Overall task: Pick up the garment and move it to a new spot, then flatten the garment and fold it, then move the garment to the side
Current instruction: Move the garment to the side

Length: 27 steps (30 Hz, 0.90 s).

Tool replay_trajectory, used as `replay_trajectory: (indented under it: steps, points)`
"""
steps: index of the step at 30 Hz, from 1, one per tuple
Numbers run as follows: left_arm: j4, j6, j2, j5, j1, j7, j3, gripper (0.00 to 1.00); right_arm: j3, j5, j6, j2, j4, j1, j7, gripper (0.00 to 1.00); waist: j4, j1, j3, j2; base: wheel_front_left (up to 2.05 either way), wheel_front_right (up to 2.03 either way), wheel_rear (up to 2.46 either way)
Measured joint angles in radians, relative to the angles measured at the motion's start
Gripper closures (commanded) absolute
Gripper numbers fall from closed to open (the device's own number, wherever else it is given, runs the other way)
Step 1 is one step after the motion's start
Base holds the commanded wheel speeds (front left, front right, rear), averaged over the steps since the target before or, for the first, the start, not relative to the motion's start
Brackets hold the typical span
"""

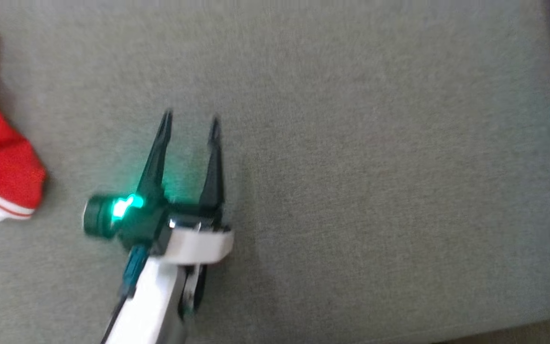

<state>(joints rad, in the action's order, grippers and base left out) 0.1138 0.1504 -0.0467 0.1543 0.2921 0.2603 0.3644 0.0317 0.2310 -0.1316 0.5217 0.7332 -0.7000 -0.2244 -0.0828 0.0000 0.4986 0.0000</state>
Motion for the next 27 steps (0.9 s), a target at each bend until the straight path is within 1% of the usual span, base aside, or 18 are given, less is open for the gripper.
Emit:
replay_trajectory:
  steps: [4,7,9,11,14,17,18,20,24,27]
  points:
    - [0.024,-0.001,0.000,0.017,-0.088,-0.001,-0.046,0.00,0.045,-0.004,0.000,-0.137,-0.042,0.127,-0.018,0.00,0.008,-0.0002,-0.098,0.0000,0.00,0.00,0.00]
    - [0.048,-0.010,0.000,0.027,-0.128,-0.001,-0.078,0.00,0.106,0.000,0.000,-0.226,-0.077,0.217,-0.024,0.00,0.017,-0.0003,-0.176,0.0000,0.00,0.00,0.00]
    - [0.059,-0.011,-0.001,0.033,-0.157,-0.001,-0.099,0.00,0.142,0.007,0.000,-0.280,-0.123,0.280,-0.024,0.00,0.025,-0.0003,-0.230,0.0000,0.00,0.00,0.00]
    - [0.070,-0.019,-0.001,0.040,-0.192,-0.001,-0.116,0.00,0.156,0.007,0.000,-0.328,-0.163,0.339,-0.024,0.00,0.032,-0.0004,-0.285,0.0001,0.00,0.00,0.00]
    - [0.086,-0.021,-0.002,0.054,-0.253,-0.001,-0.140,0.00,0.157,-0.003,0.000,-0.374,-0.212,0.426,-0.024,0.00,0.042,-0.0004,-0.367,0.0001,0.00,0.00,0.00]
    - [0.096,-0.030,-0.003,0.043,-0.307,-0.001,-0.152,0.00,0.126,-0.043,0.000,-0.417,-0.259,0.503,-0.024,0.00,0.051,-0.0005,-0.441,0.0001,0.00,0.00,0.00]
    - [0.100,-0.037,-0.003,0.037,-0.320,-0.001,-0.156,0.00,0.118,-0.068,0.000,-0.423,-0.274,0.523,-0.024,0.00,0.055,-0.0004,-0.462,0.0001,0.00,0.00,0.00]
    - [0.110,-0.037,-0.003,0.037,-0.337,-0.001,-0.165,0.00,0.099,-0.099,0.000,-0.436,-0.300,0.556,-0.024,0.00,0.061,-0.0003,-0.500,0.0001,0.00,0.00,0.00]
    - [0.128,-0.050,-0.003,0.028,-0.363,-0.001,-0.181,0.00,0.087,-0.133,0.000,-0.454,-0.328,0.613,-0.026,0.00,0.075,-0.0003,-0.553,0.0001,0.00,0.00,0.00]
    - [0.135,-0.055,-0.003,0.007,-0.367,-0.001,-0.193,0.00,0.082,-0.135,0.000,-0.461,-0.332,0.641,-0.026,0.00,0.084,-0.0003,-0.568,0.0001,0.00,0.00,0.00]
